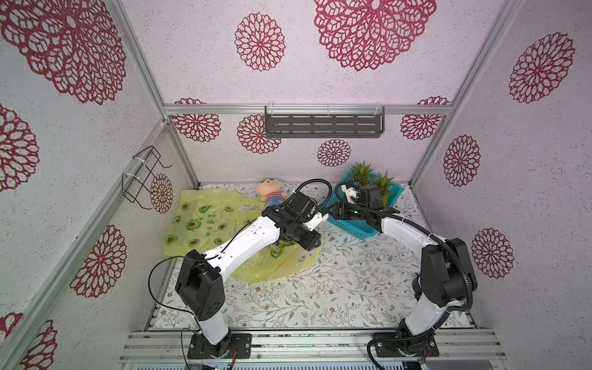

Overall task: Place the pineapple into a plastic bag & tie a knot
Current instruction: Adjust the plastic bag at the center of the board.

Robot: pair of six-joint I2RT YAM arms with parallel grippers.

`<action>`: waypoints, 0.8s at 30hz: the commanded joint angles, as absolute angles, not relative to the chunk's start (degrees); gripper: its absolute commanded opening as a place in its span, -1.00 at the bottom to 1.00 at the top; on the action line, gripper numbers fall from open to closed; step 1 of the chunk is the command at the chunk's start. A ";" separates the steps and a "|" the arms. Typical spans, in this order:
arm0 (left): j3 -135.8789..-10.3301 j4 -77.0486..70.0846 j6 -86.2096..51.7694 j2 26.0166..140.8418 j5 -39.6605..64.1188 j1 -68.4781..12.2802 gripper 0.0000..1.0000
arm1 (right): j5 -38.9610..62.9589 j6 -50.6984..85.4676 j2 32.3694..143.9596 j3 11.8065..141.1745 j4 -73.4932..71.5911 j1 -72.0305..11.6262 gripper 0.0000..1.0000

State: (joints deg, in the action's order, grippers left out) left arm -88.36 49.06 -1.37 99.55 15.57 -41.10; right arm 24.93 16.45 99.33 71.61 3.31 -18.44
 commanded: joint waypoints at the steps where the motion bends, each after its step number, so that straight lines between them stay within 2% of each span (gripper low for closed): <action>1: -87.98 49.82 0.65 100.48 17.05 -40.74 -0.39 | 28.12 13.08 99.63 74.35 4.62 -18.77 0.33; 4: -87.85 50.90 0.76 99.59 15.79 -40.13 -0.91 | 29.04 11.12 100.49 75.25 5.77 -19.19 0.27; 5: -87.45 50.91 0.63 99.07 15.54 -39.82 -1.00 | 29.45 10.39 100.72 75.51 6.09 -19.31 0.23; 11: -81.62 49.17 -0.15 91.96 15.23 -38.33 -1.00 | 29.54 0.23 103.54 79.43 9.59 -21.58 -0.14; 24: -78.70 48.23 -2.21 89.06 14.27 -37.71 -1.00 | 23.32 -18.72 114.21 91.10 18.19 -23.31 -0.07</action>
State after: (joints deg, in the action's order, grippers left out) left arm -78.89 49.15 -2.22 89.69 14.55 -38.24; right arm 25.08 -12.51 113.56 88.20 14.61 -23.40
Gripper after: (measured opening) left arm 0.040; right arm 0.464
